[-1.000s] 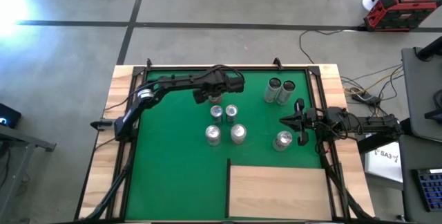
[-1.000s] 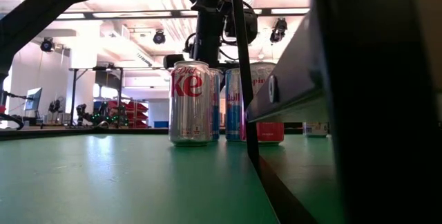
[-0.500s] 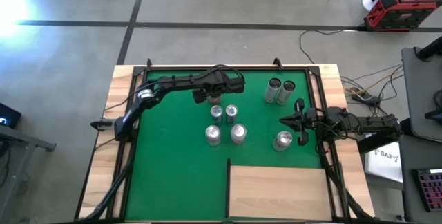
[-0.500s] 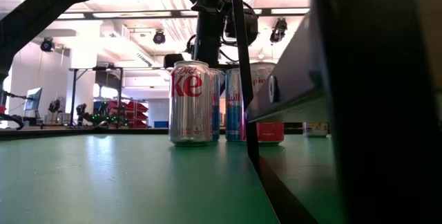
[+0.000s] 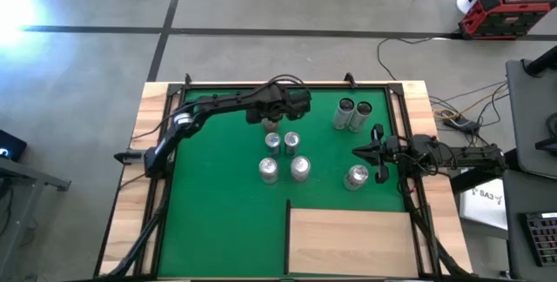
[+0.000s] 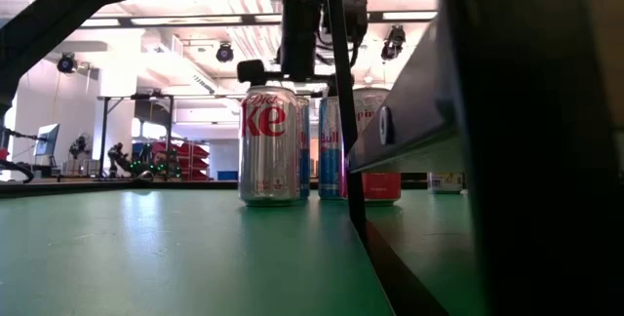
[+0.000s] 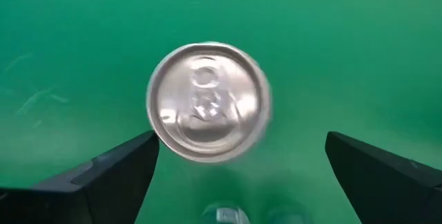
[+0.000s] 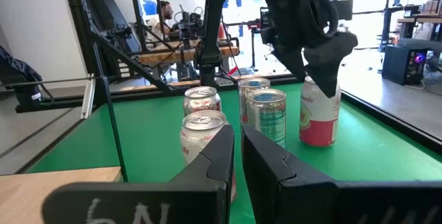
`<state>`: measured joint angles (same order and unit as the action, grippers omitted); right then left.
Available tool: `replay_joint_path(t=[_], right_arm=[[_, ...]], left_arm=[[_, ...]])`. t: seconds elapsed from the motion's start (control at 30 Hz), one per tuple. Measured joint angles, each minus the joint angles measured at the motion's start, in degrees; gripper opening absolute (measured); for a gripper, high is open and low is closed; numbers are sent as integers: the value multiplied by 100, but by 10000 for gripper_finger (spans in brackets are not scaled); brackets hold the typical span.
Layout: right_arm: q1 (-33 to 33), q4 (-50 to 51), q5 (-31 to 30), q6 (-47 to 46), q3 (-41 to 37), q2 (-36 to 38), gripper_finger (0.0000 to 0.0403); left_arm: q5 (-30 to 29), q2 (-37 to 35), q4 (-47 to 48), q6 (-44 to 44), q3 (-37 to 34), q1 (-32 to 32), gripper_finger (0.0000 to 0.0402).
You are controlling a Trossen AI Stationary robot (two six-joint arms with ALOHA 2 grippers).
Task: Place canned beverage on shelf
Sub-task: Put the right red-silver soda can on the shelf
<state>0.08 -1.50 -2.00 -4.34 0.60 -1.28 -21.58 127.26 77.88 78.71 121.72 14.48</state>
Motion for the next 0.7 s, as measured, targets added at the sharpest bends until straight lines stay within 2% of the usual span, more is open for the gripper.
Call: replay_joint_path(t=[0.3,0.7], right_arm=[[1,0,0,-3,-2,0,22],[1,0,0,-1,-1,0,22]], left_arm=[[99,0,-22,-1717,552,-262,400],[-138,-162,994,-1530,795,-400,384]])
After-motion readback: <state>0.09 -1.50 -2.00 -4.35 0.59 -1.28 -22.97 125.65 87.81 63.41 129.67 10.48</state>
